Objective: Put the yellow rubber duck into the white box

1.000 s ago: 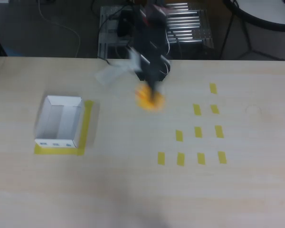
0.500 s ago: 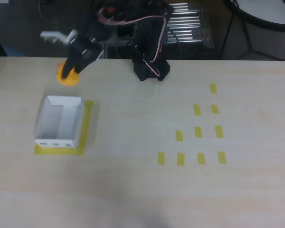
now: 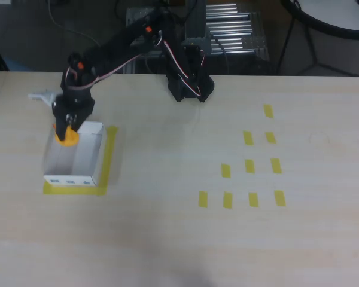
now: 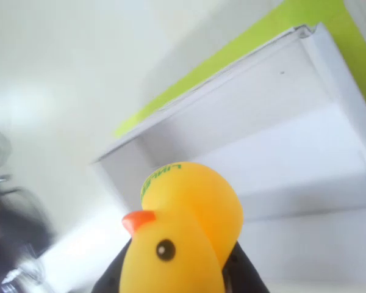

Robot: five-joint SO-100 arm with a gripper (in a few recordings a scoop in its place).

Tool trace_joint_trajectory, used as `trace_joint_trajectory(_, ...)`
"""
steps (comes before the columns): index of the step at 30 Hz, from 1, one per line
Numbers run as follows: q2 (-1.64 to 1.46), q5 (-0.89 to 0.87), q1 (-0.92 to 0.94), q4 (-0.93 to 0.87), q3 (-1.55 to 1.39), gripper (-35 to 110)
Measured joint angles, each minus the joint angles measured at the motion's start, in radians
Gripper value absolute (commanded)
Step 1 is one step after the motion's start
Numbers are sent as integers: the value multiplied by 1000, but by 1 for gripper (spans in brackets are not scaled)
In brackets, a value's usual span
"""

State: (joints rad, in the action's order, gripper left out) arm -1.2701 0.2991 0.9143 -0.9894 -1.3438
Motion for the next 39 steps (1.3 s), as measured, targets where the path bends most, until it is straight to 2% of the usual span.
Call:
trace_joint_trajectory(5,97,54,-11,3,17,0)
trace_joint_trajectory(8,118,86,-11,15,17,12)
trace_joint_trajectory(20,146,144,-17,57,20,30)
trace_joint_trajectory(30,146,135,-25,67,23,33)
trace_joint_trajectory(36,-14,3,-112,-107,190,35)
trace_joint_trajectory(39,-178,-29,-173,-207,278,27)
